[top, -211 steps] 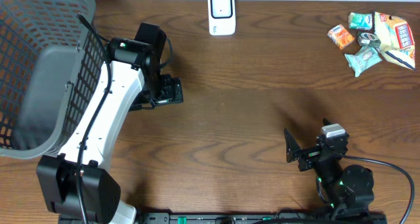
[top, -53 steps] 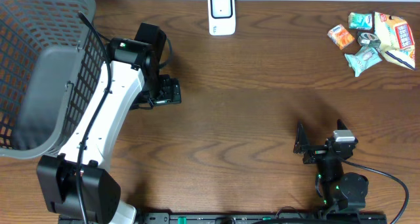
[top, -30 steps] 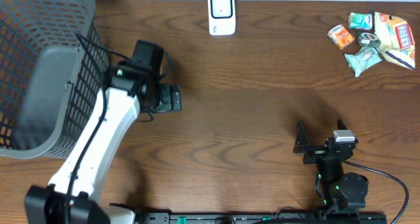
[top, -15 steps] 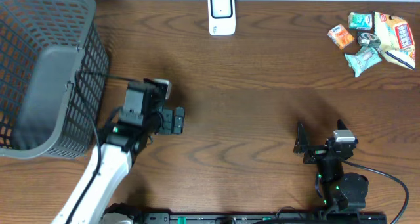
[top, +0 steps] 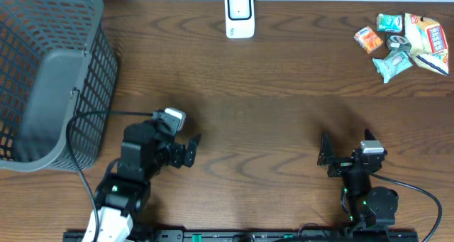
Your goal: Scan the item barcode
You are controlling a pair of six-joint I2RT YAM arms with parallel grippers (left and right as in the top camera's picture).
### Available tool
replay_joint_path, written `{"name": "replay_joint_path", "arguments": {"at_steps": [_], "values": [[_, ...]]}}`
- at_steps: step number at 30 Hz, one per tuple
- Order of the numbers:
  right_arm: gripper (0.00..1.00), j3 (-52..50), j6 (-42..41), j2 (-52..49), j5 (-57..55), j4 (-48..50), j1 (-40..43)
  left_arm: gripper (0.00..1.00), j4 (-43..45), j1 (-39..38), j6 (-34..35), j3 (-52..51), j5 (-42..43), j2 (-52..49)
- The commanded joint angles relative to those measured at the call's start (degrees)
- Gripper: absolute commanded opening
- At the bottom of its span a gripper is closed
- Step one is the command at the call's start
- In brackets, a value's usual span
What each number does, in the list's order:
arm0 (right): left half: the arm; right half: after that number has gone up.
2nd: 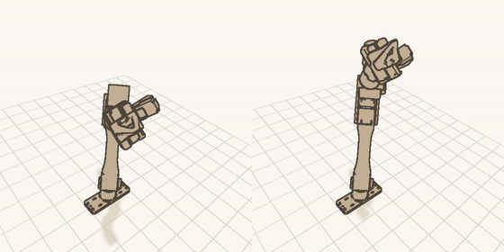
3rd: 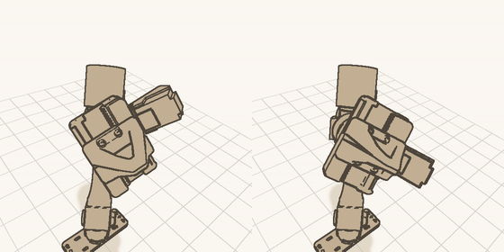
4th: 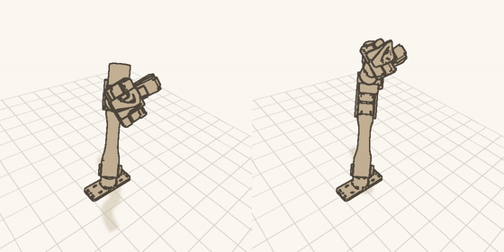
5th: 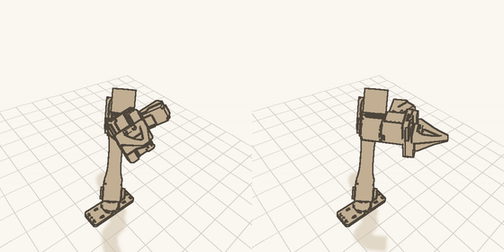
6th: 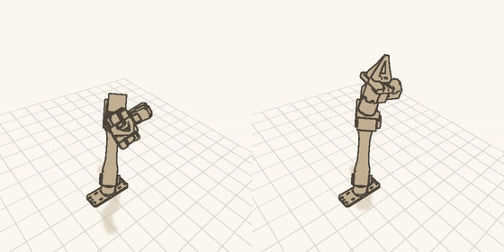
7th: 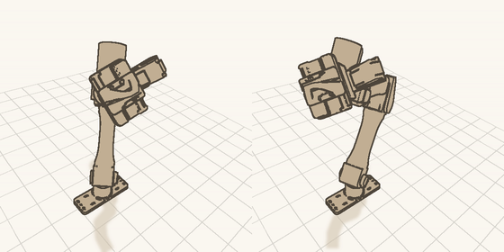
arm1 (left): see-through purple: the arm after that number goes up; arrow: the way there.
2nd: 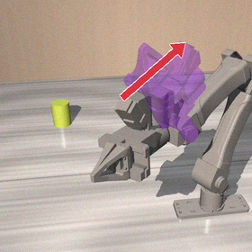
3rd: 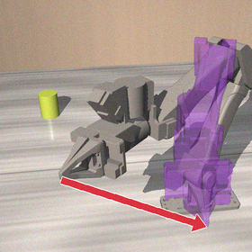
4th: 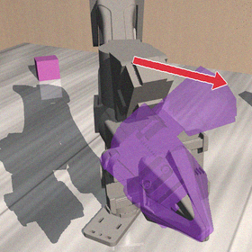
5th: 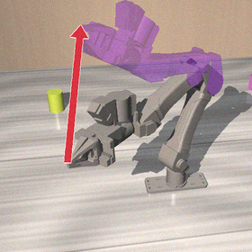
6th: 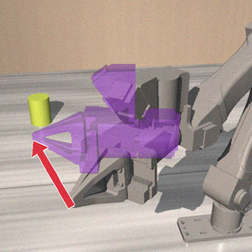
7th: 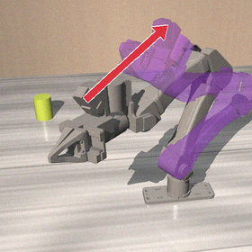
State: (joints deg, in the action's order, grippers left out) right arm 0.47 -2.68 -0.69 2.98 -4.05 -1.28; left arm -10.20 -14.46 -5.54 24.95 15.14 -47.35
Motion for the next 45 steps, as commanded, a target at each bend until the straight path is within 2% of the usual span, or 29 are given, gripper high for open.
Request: {"name": "replay_joint_path", "arguments": {"at_steps": [1,8,19,45], "values": [[0.99,-0.1,0.6,0.4,0.0,-0.2,-0.3,0.98,1.7,0.0,-2.4,-3.7,0.7,5.5],[0.99,-0.1,0.6,0.4,0.0,-0.2,-0.3,0.98,6.7,0.0,-2.3,-11.8,-0.2,18.1],[0.99,-0.1,0.6,0.4,0.0,-0.2,-0.3,0.98,6.9,2.6,0.3,-17.9,-2.8,30.9],[0.99,-0.1,0.6,0.4,0.0,-0.2,-0.3,0.98,6.8,8.0,3.3,-23.2,-2.8,42.3]]}}
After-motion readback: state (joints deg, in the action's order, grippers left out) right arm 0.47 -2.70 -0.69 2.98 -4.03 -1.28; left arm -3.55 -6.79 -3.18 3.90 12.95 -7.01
